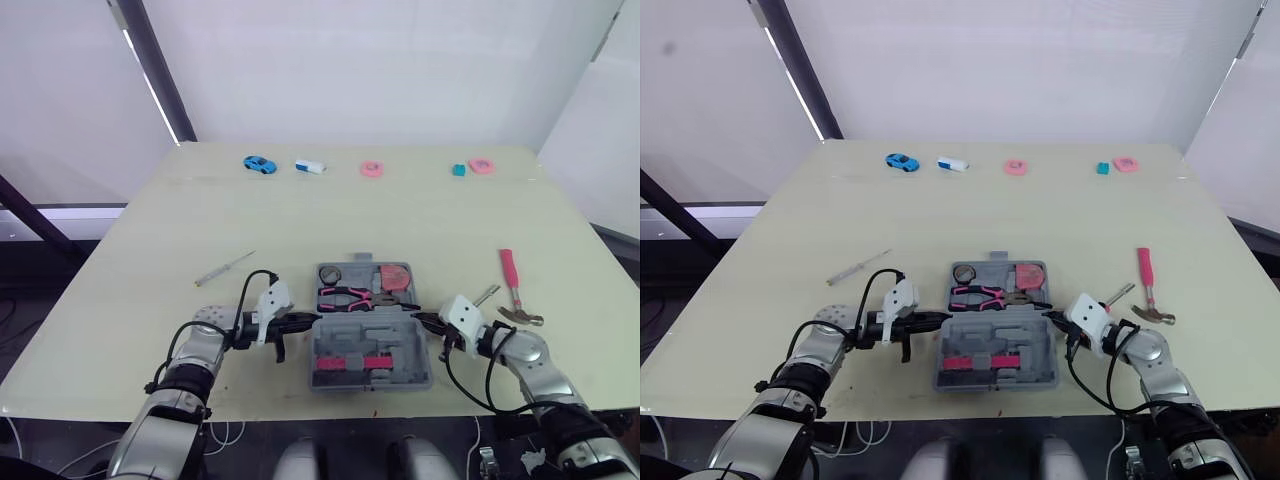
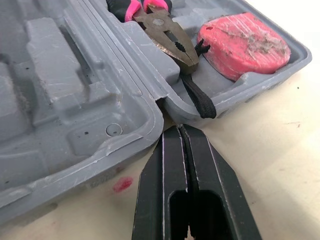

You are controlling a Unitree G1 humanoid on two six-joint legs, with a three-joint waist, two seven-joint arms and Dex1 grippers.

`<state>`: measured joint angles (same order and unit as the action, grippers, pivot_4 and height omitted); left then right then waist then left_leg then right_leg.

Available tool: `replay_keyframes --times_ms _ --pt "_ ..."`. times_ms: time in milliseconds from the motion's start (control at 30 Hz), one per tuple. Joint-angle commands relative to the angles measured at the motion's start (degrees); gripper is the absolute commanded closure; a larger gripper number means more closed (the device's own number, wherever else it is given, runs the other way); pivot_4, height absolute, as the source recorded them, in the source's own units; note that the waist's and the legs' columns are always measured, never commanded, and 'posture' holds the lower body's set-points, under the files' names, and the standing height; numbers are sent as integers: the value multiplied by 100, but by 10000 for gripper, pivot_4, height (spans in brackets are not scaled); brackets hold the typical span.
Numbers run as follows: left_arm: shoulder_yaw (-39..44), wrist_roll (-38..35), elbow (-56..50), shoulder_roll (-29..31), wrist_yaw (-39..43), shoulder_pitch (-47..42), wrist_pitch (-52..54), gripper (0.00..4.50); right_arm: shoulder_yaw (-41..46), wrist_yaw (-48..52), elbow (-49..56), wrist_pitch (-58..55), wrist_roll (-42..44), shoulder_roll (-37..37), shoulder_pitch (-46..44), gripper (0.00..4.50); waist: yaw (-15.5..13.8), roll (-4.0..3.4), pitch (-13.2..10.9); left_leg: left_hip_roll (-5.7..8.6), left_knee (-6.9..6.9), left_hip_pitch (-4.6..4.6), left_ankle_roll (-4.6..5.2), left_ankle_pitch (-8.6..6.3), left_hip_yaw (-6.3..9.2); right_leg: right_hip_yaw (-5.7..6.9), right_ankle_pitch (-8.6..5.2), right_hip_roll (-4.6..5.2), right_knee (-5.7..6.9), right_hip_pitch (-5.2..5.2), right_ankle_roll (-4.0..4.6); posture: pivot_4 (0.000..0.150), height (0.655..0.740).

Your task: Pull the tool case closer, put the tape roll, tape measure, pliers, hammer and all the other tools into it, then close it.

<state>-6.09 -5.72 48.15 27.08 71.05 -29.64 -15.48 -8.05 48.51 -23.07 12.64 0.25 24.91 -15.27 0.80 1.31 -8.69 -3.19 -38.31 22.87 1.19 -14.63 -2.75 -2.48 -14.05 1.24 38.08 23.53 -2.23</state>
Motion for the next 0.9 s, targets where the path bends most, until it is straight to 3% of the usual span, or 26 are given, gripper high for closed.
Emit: replay_keyframes --times_ms 33,433,633,767,900 --pt "56 3 0 3 -25 -93 -97 44117 57 42 413 -23 125 91 31 44795 0 0 0 0 0 0 0 0 0 0 0 0 0 0 0 1500 7400" --pt "116 -45 -186 99 -56 -20 -62 44117 221 -15 1074 -214 243 436 391 44795 -4 0 0 0 0 1 0 0 0 0 0 0 -1 0 0 1500 7400" --pt "340 -248 -339 249 -16 129 -31 44117 606 -36 1498 -298 848 435 717 44795 1 0 0 -1 1 0 0 0 0 0 0 0 -1 0 0 1500 7400" --pt "925 -965 -1227 470 59 625 359 44117 1385 -131 2091 -515 1750 413 1302 44795 -11 0 0 -3 1 3 0 0 0 1 0 2 -3 0 0 1500 7400" --pt "1707 -1635 -2262 579 -576 1379 1106 44117 2172 -246 2257 -553 2197 518 2007 44795 -10 0 -1 -5 4 1 0 0 -3 1 -1 8 -5 -1 0 1500 7400"
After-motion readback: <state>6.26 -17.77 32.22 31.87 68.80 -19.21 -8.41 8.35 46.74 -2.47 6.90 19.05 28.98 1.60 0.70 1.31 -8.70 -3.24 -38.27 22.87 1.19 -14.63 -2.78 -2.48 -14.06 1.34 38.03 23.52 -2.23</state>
